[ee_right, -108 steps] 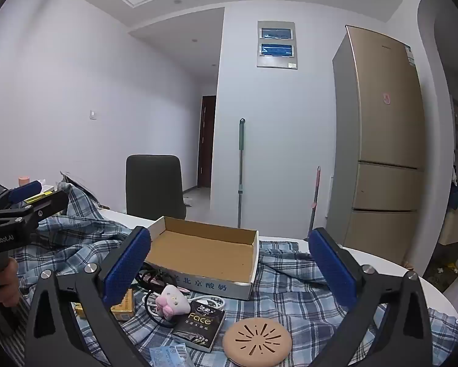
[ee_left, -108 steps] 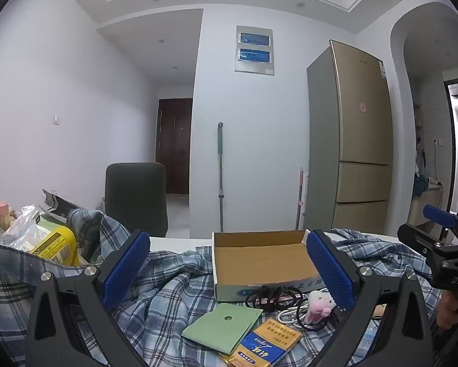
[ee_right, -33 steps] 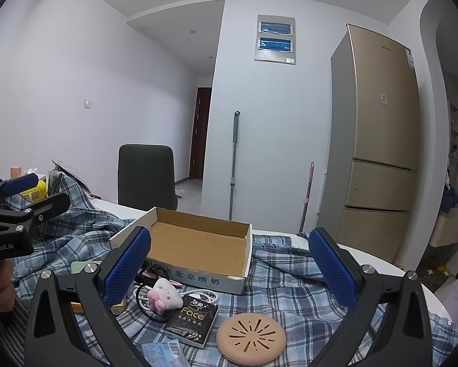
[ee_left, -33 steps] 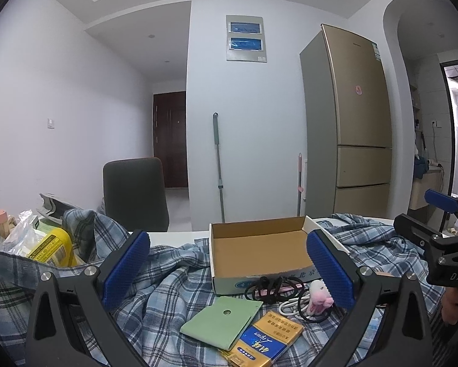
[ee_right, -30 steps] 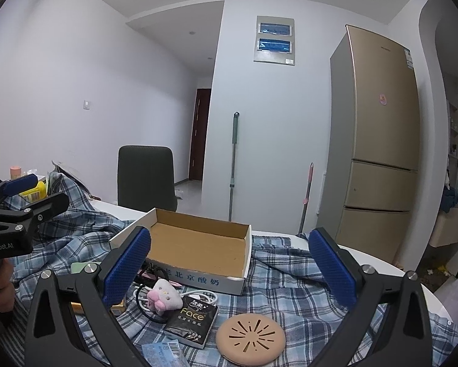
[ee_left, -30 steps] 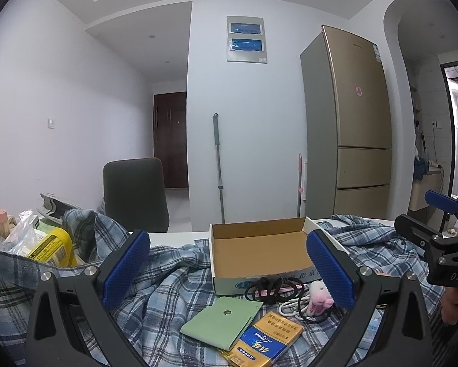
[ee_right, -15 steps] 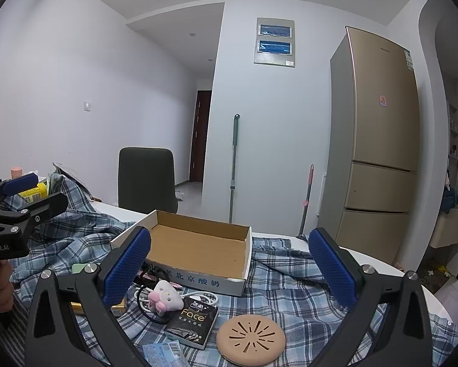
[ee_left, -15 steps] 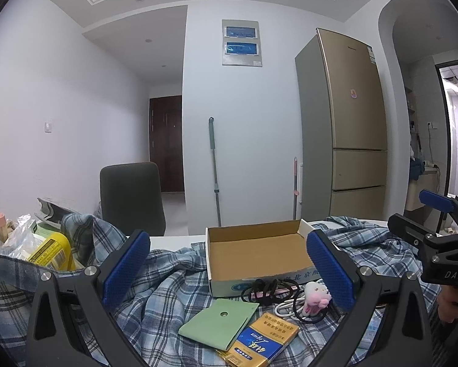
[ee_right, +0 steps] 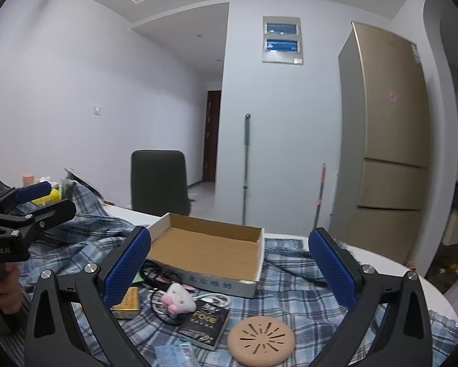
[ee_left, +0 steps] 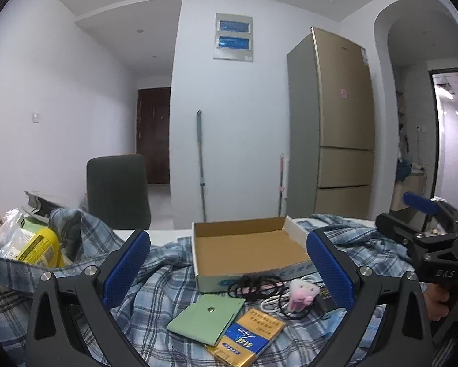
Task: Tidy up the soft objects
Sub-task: 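Grasp the blue wrapped packet with the right gripper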
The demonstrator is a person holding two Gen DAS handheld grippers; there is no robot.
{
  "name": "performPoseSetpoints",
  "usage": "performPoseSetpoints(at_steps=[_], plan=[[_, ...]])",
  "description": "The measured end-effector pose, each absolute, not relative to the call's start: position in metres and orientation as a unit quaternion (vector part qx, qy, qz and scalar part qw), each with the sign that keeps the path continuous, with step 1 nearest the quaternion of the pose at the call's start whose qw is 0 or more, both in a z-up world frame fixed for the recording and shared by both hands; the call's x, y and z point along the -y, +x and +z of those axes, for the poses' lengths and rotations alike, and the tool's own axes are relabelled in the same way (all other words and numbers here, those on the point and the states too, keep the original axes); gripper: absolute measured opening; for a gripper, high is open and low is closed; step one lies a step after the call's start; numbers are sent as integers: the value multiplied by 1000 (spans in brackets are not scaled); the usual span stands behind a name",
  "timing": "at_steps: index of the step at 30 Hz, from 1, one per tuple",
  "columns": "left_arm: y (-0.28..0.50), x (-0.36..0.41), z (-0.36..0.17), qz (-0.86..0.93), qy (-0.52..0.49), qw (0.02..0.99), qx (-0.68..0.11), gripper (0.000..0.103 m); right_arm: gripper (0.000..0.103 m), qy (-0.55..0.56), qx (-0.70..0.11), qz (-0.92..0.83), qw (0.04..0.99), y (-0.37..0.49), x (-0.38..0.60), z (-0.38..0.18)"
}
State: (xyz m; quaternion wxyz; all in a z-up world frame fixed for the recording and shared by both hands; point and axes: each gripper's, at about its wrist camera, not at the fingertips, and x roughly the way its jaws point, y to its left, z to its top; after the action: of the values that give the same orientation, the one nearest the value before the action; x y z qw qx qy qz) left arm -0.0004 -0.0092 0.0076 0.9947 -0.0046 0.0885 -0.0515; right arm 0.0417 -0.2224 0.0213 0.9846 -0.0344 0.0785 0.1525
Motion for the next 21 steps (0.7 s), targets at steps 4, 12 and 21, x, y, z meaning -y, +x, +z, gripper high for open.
performPoseSetpoints(at_steps=[4,12,21], plan=[[-7,9,22,-45,-2,995,-88,103,103,-16,-99,171,980,41,227,35],[-20,10,31,-40,30,988,-144,103,96,-4,-239,231,943,55,228,42],[-31,1,10,-61,15,979,-192,95,79,-55,-371,272,886,66,216,-17]])
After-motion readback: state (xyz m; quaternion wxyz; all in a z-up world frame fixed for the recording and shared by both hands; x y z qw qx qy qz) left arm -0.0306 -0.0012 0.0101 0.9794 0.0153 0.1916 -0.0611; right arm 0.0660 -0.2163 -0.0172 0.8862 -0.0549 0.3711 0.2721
